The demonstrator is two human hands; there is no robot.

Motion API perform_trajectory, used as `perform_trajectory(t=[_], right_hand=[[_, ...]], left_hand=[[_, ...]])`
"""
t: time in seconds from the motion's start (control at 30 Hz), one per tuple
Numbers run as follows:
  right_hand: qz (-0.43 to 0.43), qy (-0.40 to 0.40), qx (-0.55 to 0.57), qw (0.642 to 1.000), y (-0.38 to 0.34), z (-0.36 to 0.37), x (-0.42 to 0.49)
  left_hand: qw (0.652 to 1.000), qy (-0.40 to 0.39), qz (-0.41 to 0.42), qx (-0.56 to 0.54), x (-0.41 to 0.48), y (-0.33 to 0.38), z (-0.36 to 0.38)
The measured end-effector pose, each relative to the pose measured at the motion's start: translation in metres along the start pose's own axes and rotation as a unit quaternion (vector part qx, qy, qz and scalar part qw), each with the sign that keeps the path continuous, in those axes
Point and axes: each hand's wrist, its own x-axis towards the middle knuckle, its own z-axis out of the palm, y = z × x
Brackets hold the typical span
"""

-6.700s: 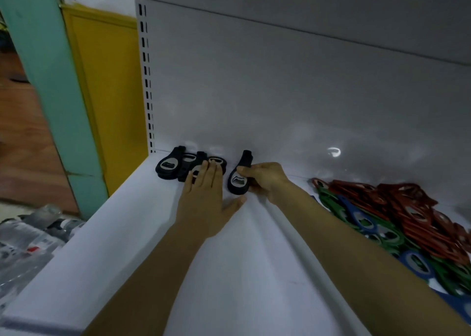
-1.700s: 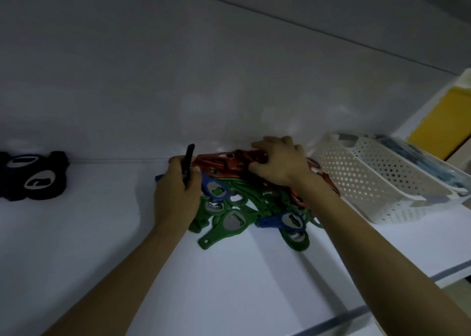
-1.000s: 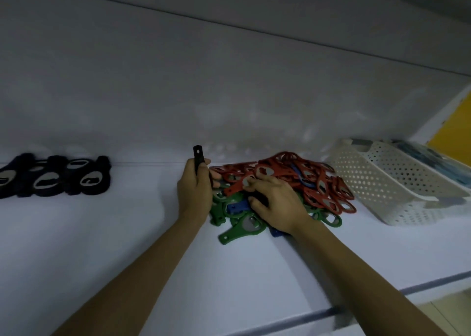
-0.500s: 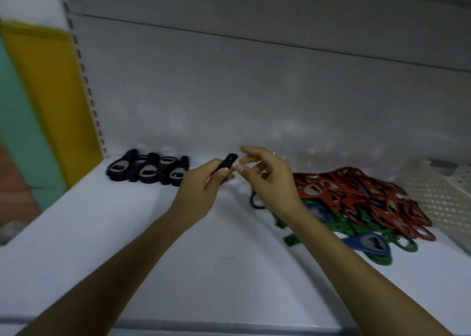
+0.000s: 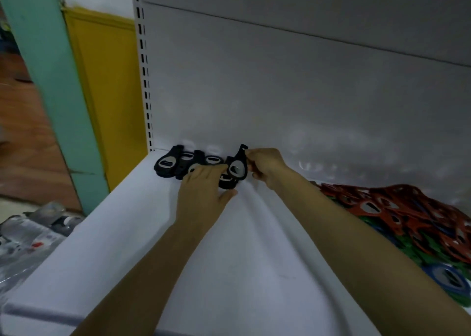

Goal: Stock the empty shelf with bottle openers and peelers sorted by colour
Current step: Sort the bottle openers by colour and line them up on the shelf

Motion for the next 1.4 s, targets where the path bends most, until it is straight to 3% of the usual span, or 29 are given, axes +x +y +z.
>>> perform_trajectory(t=[0.17, 0.5, 0.6, 0.73, 0.83, 1.03, 1.13, 1.27, 1.4], right_hand=[[0.012, 0.016, -0.02, 1.0, 0.009, 0.017, 0.025], [-0.064, 0.069, -0.021, 0.995, 0.031, 0.025, 0.033], [-0.14, 0.078, -0.062, 0.985, 0.034, 0.003, 0.004], [-0.229, 0.085, -0.112, 0.963, 0.057, -0.056, -0.055], [-0.246, 0.129, -0.151, 0.949, 0.076, -0.109, -0.087], [-0.255, 0.263, -0.357, 0.859, 0.102, -0.2, -0.101], [-0.217, 0.219, -0.49, 0.816, 0.105, -0.226, -0.09], [-0.169, 0.136, -0.586, 0.781, 0.101, -0.229, -0.063], [-0.2, 0.258, -0.573, 0.752, 0.111, -0.224, -0.057]], left_hand=[[0.999, 0.025, 0.004, 0.03, 0.0, -0.006, 0.005], [0.996, 0.0, 0.019, 0.087, 0.0, -0.009, 0.006], [0.99, 0.002, 0.112, 0.084, -0.003, 0.005, 0.0], [0.949, -0.046, 0.303, 0.078, -0.017, 0.04, 0.006], [0.925, -0.103, 0.364, 0.045, -0.022, 0.077, 0.023], [0.958, -0.155, 0.23, -0.071, -0.018, 0.148, 0.079], [0.968, -0.133, 0.167, -0.131, -0.016, 0.173, 0.103], [0.967, -0.098, 0.16, -0.171, -0.017, 0.174, 0.109], [0.967, -0.071, 0.139, -0.2, -0.021, 0.162, 0.108]])
